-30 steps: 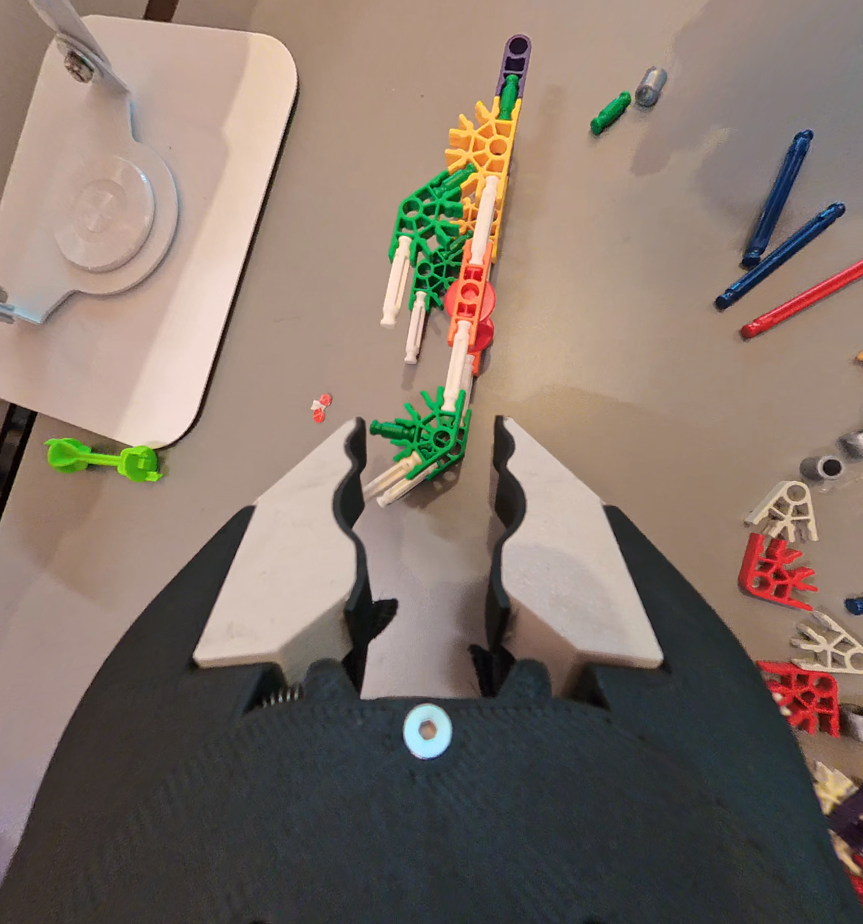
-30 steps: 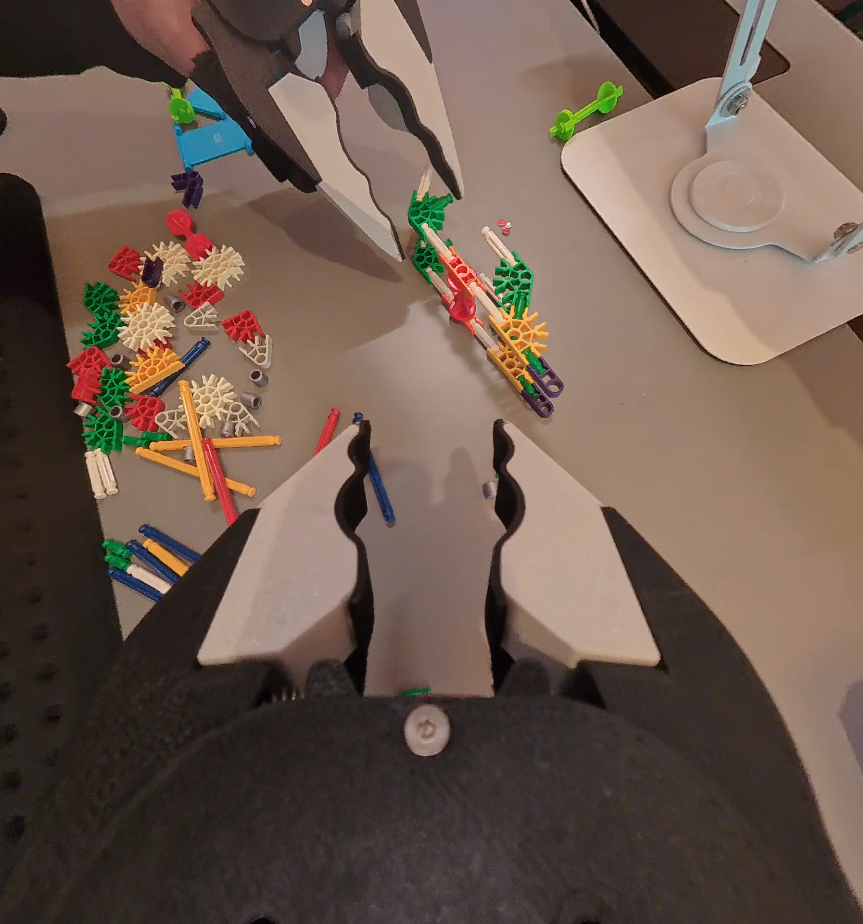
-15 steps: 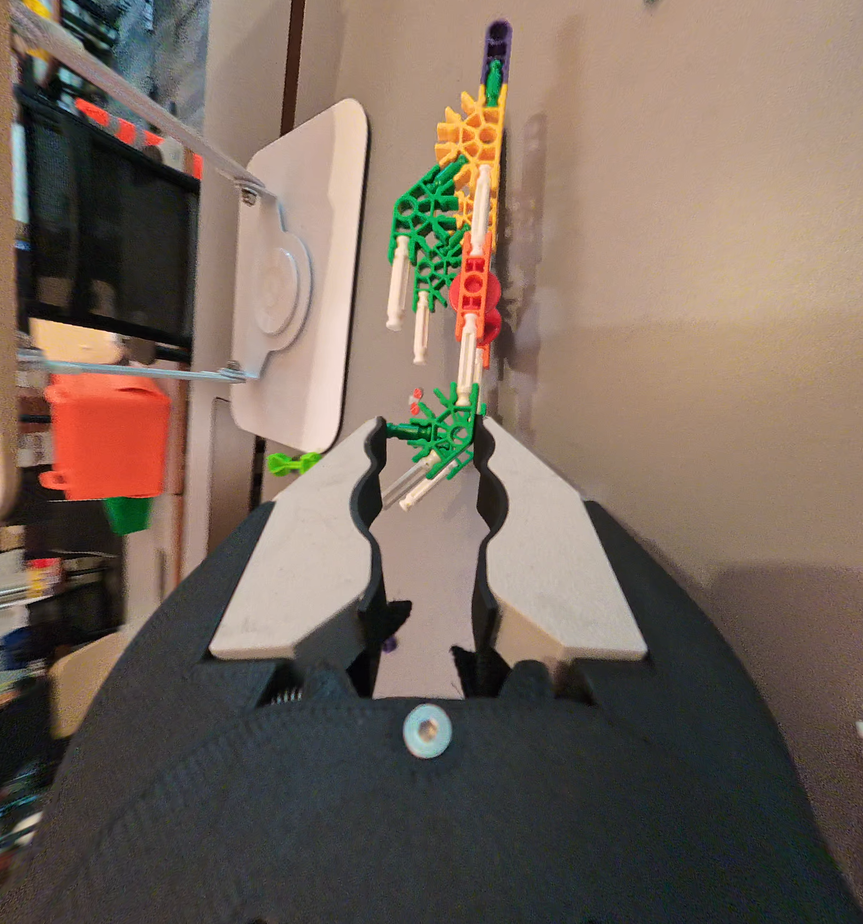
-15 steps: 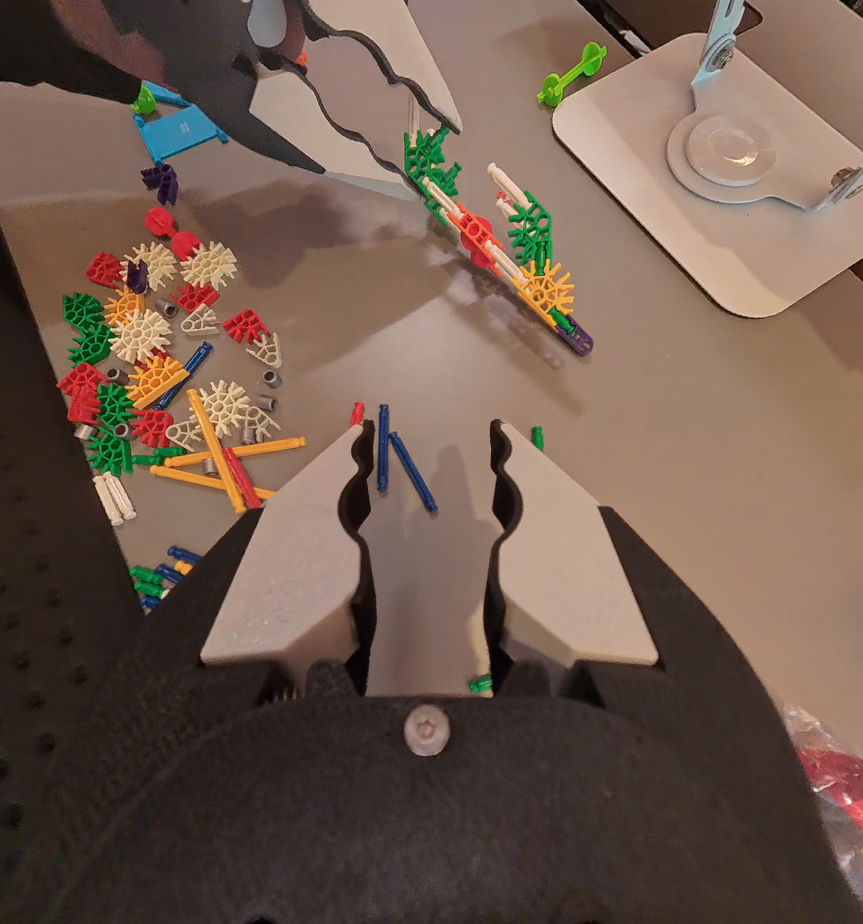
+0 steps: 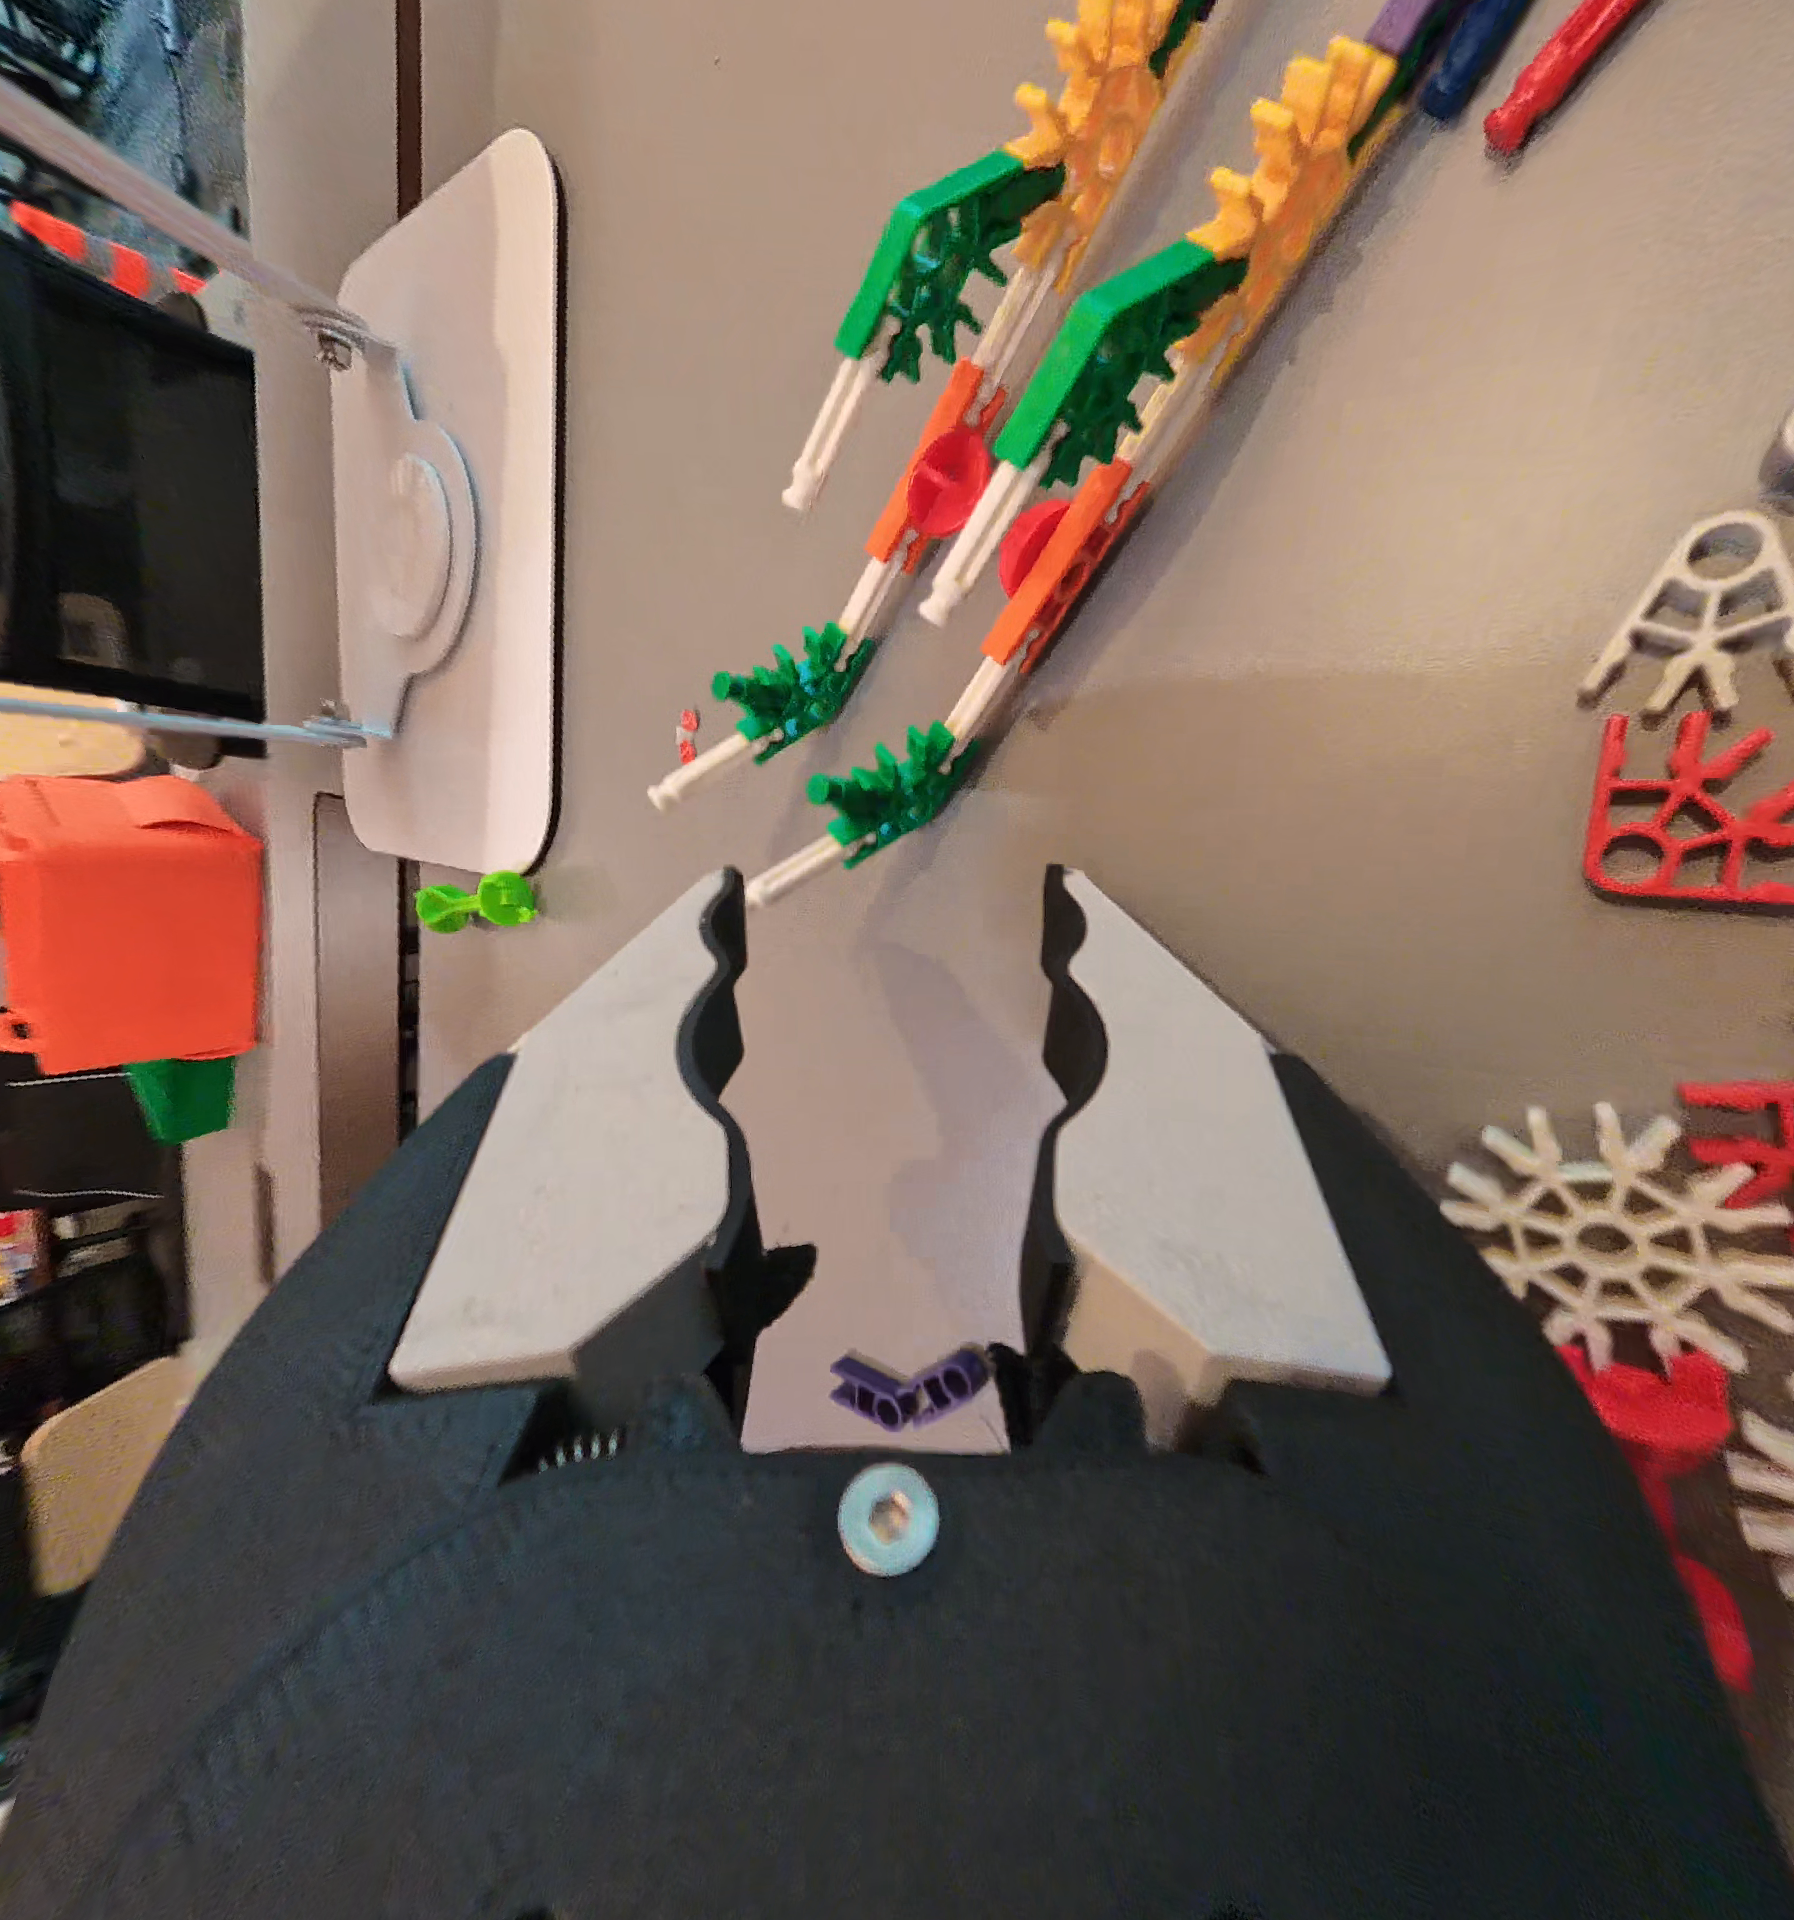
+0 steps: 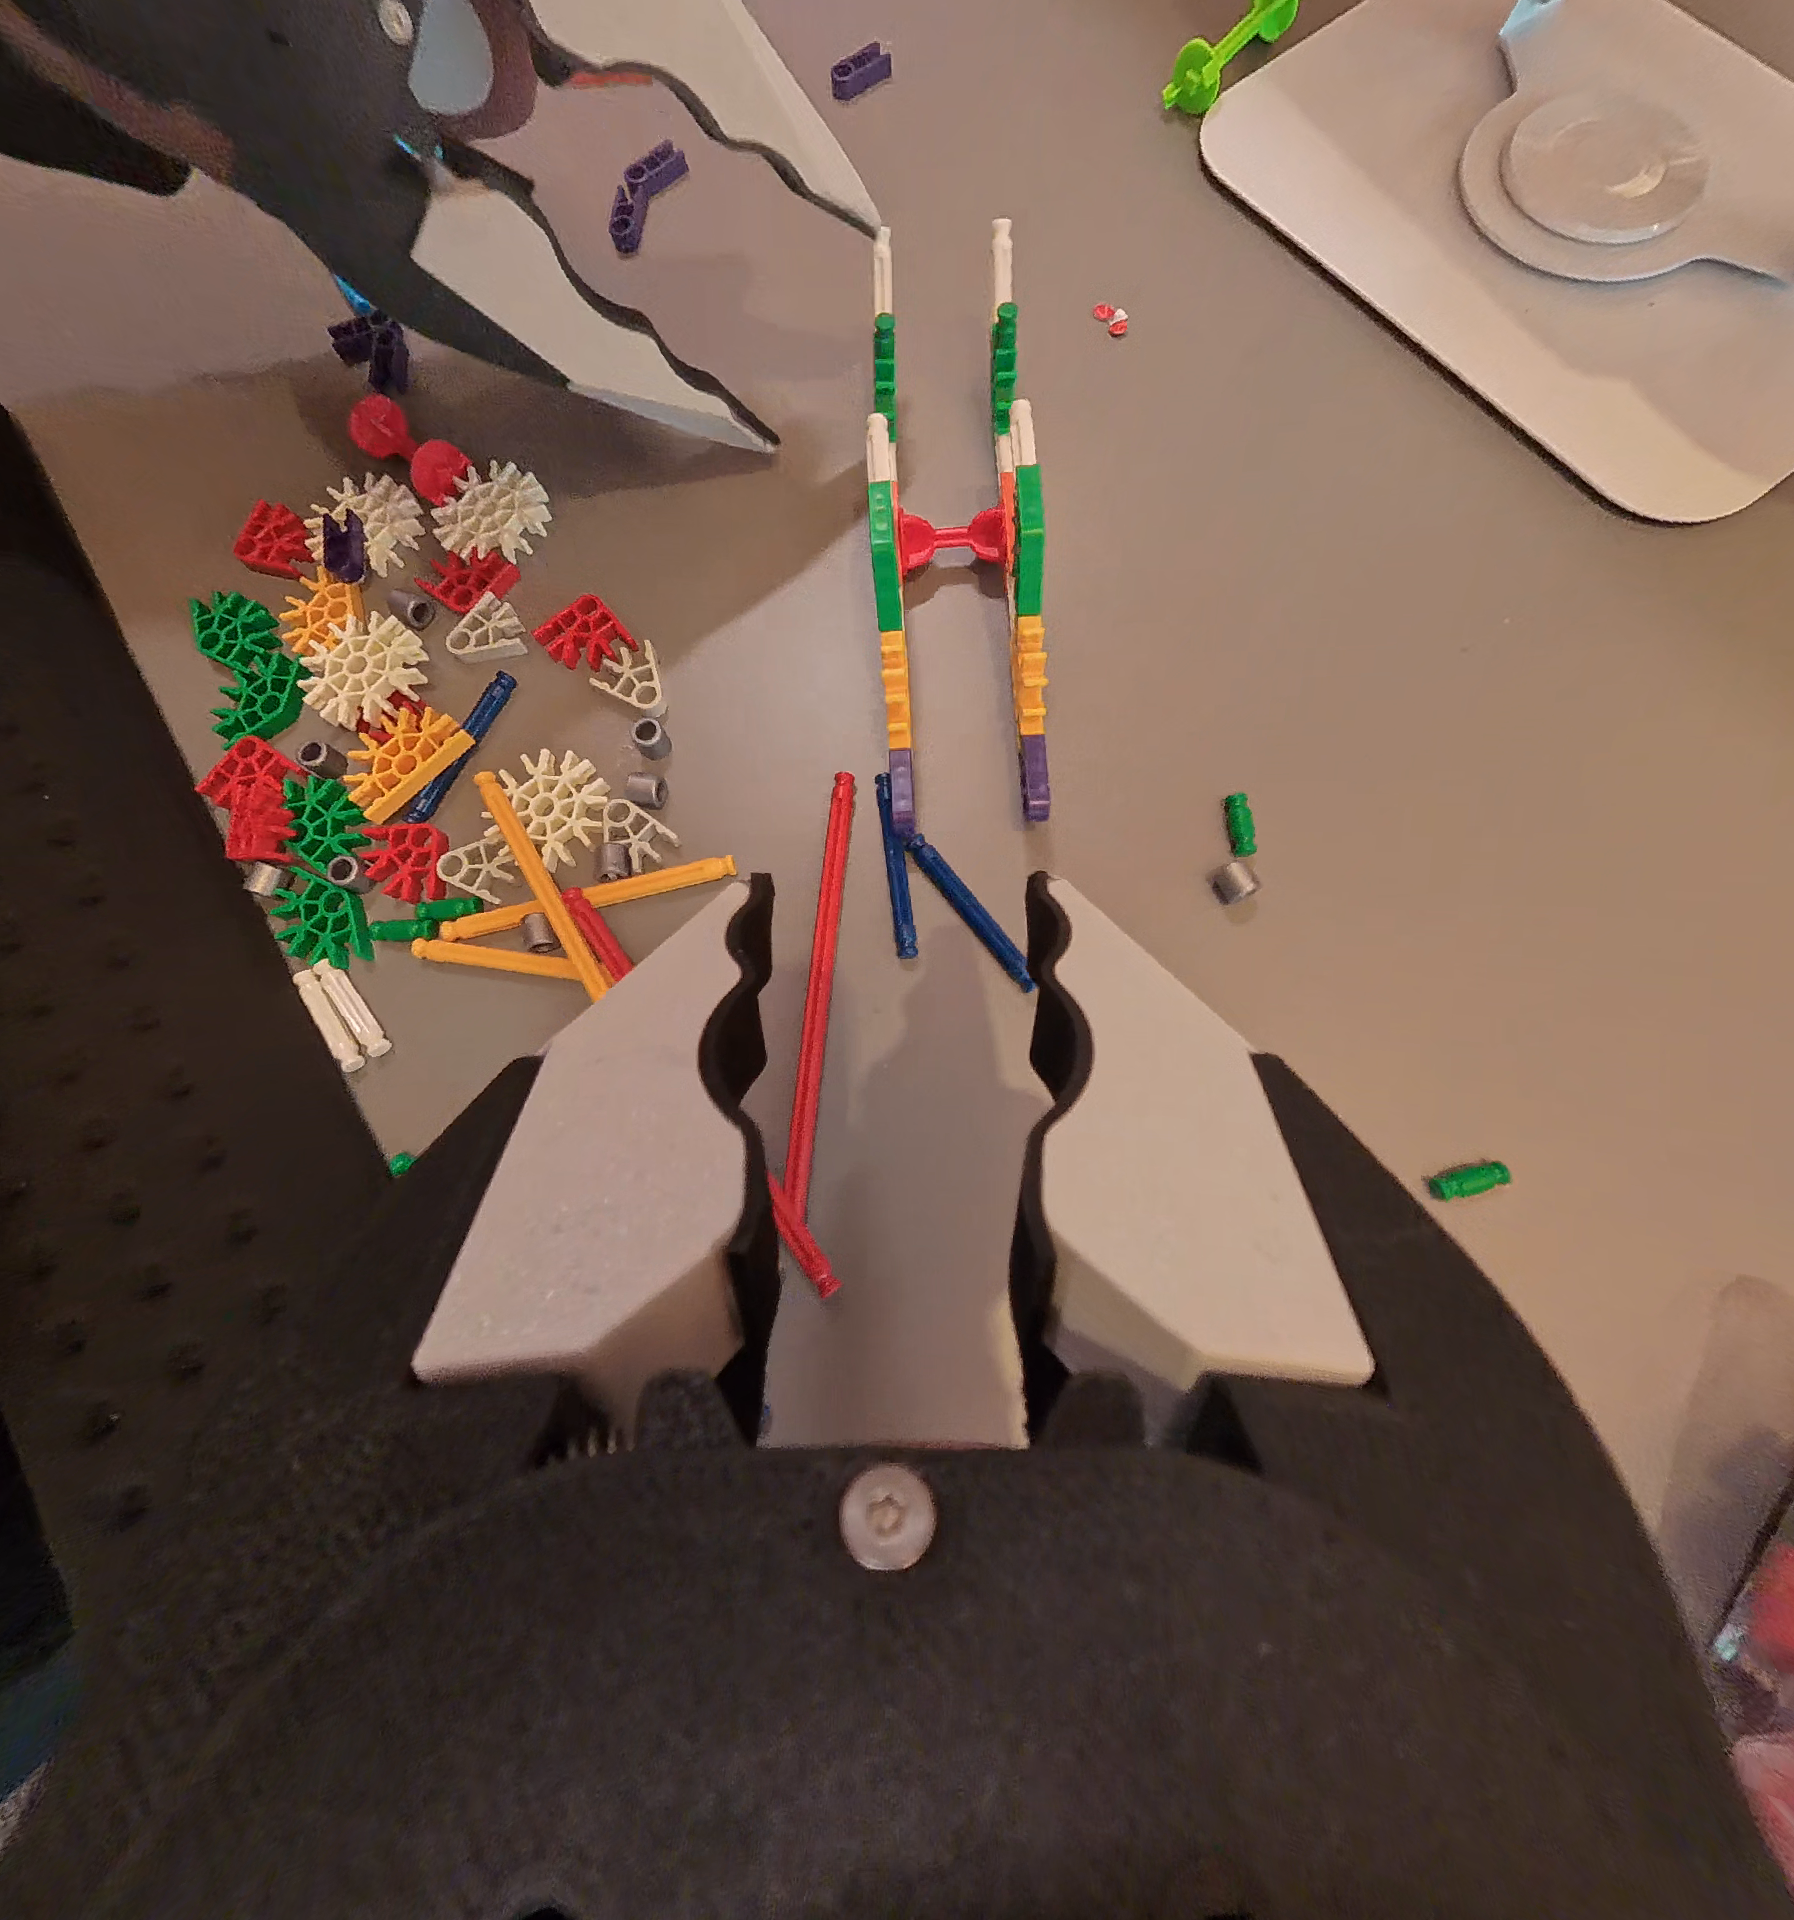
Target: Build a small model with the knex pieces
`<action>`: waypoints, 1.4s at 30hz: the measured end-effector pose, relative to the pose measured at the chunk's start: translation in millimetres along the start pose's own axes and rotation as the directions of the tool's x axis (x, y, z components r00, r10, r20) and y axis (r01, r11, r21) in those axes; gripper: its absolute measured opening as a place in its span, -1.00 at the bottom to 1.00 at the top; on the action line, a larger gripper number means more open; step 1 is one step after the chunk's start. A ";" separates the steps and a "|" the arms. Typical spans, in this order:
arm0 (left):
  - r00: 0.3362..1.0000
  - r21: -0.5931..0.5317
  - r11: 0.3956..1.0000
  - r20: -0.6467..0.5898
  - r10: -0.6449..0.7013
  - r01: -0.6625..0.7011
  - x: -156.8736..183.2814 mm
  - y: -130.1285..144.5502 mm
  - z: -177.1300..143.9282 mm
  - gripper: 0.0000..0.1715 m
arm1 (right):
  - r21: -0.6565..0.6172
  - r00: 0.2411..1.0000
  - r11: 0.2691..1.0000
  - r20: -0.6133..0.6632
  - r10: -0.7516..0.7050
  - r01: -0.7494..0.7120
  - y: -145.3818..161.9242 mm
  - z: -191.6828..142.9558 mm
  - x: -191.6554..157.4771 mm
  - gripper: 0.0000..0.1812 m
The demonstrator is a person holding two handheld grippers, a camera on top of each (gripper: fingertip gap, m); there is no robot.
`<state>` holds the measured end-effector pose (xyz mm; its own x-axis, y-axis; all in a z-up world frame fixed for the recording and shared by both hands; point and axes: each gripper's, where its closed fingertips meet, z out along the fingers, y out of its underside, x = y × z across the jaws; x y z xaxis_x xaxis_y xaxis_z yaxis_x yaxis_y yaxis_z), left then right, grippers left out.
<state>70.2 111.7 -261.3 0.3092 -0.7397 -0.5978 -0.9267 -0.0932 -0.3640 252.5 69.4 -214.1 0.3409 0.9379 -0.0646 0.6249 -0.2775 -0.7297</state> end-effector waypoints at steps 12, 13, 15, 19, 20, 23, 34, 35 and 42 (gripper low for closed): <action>0.962 -0.058 0.962 -0.042 -0.271 0.268 -7.9 29.5 -24.2 -0.40 | -0.064 0.998 0.997 -0.058 -0.036 0.033 -35.9 86.5 11.5 0.03; 0.957 -0.057 0.957 -0.040 -0.286 0.283 -5.4 29.8 -27.0 -0.40 | -0.088 0.998 0.995 -0.054 -0.044 0.039 -38.7 99.9 12.9 0.02; 0.946 -0.042 0.947 -0.049 -0.321 0.319 0.5 28.3 -33.8 -0.40 | -0.178 0.997 0.983 -0.050 -0.055 0.045 -34.6 123.5 17.1 -0.05; 0.919 -0.019 0.919 -0.026 -0.393 0.393 6.7 32.9 -50.5 -0.42 | -0.234 0.998 0.970 -0.013 -0.066 0.061 -37.6 141.3 15.4 -0.49; 0.911 -0.013 0.911 -0.015 -0.412 0.412 7.2 35.4 -54.8 -0.42 | -0.219 0.999 0.975 -0.009 -0.050 0.047 -42.0 141.0 15.6 -0.52; 0.884 0.004 0.884 -0.006 -0.468 0.468 10.2 42.2 -65.5 -0.43 | -0.199 0.998 0.980 -0.062 0.016 -0.028 -49.6 133.4 33.5 -0.52; 0.852 -0.013 0.853 -0.047 -0.522 0.522 25.7 50.2 -61.2 -0.41 | -0.156 0.923 0.937 -0.285 0.259 -0.311 -33.4 134.7 78.6 -0.43; 0.855 -0.015 0.856 -0.048 -0.517 0.517 24.5 48.7 -60.2 -0.40 | -0.149 0.926 0.941 -0.276 0.256 -0.305 -36.1 134.4 74.6 -0.32; 0.846 0.029 0.848 -0.095 -0.525 0.530 16.8 35.4 -60.2 -0.39 | -0.052 0.922 0.944 -0.241 0.304 -0.325 -33.4 82.6 64.5 -0.15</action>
<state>29.8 55.9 -241.3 0.7279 -0.6398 -0.2467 -0.6158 -0.4516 -0.6457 195.6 156.4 -250.2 0.6734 0.7299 -0.1172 0.5160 -0.5777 -0.6324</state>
